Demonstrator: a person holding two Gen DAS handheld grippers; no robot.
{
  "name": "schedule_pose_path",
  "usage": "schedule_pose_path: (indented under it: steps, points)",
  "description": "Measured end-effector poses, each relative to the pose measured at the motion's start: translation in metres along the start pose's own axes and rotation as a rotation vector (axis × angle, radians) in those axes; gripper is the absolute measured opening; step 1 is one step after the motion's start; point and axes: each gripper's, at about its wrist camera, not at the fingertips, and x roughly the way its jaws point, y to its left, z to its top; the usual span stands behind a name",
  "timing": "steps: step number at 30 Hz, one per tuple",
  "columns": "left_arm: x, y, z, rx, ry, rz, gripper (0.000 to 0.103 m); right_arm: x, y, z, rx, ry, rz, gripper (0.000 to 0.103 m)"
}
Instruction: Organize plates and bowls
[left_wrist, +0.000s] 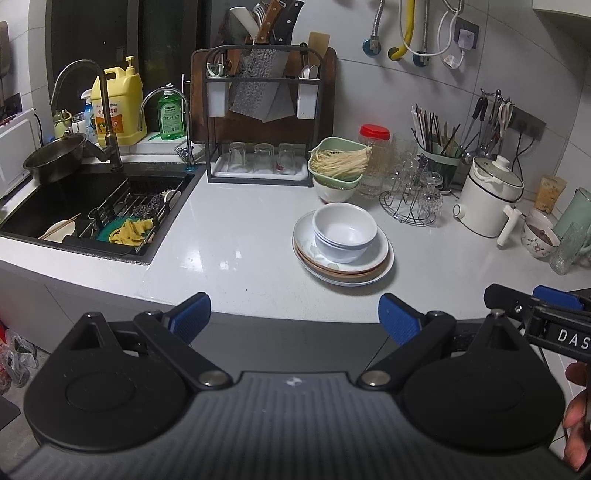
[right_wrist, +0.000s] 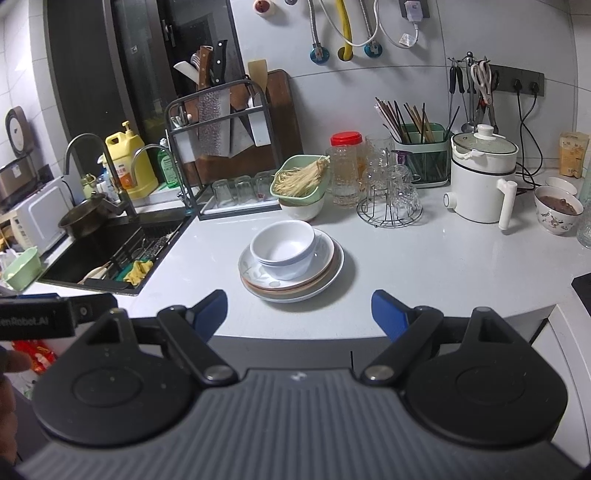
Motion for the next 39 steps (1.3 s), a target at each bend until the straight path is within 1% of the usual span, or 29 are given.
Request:
schedule_pose_path:
  steps: [5,11,19,27,31,39]
  points:
    - [-0.001,0.001,0.001,-0.005,0.000,-0.003,0.099,-0.004,0.002,0.001,0.004,-0.009,-0.012,0.086]
    - [0.004,0.007,0.011,-0.011,0.003,-0.022,0.099,-0.005,0.002,0.003,0.011,-0.026,-0.022,0.086]
    - [0.008,0.011,0.021,0.002,0.005,-0.038,0.099,-0.004,0.009,0.005,0.013,-0.026,-0.038,0.086]
    - [0.013,0.010,0.020,0.012,0.021,-0.065,0.099,-0.006,0.013,0.004,0.018,-0.030,-0.070,0.086]
    - [0.016,0.006,0.021,0.017,0.031,-0.094,0.099,-0.005,0.010,0.004,0.022,-0.019,-0.072,0.086]
    - [0.016,0.001,0.021,0.036,0.024,-0.096,0.099,-0.010,0.004,0.004,0.045,-0.039,-0.087,0.086]
